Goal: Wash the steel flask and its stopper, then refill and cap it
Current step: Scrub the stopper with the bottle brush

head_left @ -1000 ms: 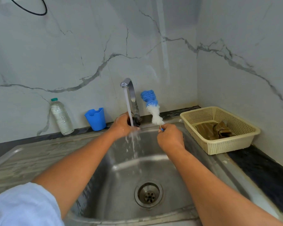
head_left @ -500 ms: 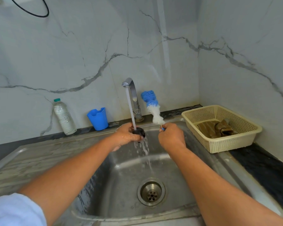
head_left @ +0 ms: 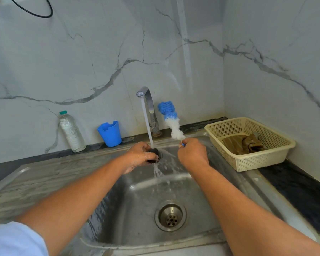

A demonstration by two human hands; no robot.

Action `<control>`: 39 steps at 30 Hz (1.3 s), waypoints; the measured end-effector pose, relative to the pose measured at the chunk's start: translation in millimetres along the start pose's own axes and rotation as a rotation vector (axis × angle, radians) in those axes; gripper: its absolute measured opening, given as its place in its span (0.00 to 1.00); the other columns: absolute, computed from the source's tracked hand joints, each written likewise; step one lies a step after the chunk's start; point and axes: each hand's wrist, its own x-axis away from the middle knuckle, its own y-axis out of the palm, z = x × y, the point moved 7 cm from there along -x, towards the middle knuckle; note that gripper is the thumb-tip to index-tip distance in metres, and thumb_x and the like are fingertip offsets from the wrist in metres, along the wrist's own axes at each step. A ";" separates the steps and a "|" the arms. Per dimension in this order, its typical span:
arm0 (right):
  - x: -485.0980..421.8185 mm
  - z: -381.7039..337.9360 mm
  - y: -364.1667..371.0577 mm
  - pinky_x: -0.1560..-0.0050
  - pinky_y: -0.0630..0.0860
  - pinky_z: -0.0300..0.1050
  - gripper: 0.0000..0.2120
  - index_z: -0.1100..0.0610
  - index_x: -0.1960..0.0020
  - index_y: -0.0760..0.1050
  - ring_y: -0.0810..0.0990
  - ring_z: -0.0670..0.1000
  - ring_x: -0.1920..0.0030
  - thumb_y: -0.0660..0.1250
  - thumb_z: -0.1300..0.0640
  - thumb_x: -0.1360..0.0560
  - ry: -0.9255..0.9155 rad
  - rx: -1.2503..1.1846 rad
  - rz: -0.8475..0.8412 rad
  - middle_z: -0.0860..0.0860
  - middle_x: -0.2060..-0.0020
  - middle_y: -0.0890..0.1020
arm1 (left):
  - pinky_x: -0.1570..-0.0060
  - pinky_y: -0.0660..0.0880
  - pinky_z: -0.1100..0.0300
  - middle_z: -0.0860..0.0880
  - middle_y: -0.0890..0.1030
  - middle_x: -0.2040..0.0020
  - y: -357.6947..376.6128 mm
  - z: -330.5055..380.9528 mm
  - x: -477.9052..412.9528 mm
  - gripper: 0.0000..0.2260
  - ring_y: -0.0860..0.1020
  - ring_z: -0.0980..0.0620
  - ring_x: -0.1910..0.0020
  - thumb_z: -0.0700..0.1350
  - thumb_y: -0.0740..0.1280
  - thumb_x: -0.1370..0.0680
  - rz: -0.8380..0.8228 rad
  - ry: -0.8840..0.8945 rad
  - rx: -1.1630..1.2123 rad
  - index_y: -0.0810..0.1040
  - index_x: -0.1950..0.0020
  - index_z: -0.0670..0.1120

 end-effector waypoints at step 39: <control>-0.7 -0.6 2.7 0.51 0.73 0.42 0.12 0.59 0.35 0.77 0.78 0.51 0.51 0.63 0.61 0.17 -0.012 0.016 -0.023 0.56 0.42 0.82 | 0.36 0.79 0.48 0.50 0.84 0.43 11.1 2.1 1.7 0.25 0.82 0.49 0.41 0.41 0.83 0.32 -0.012 0.072 -0.391 0.75 0.42 0.53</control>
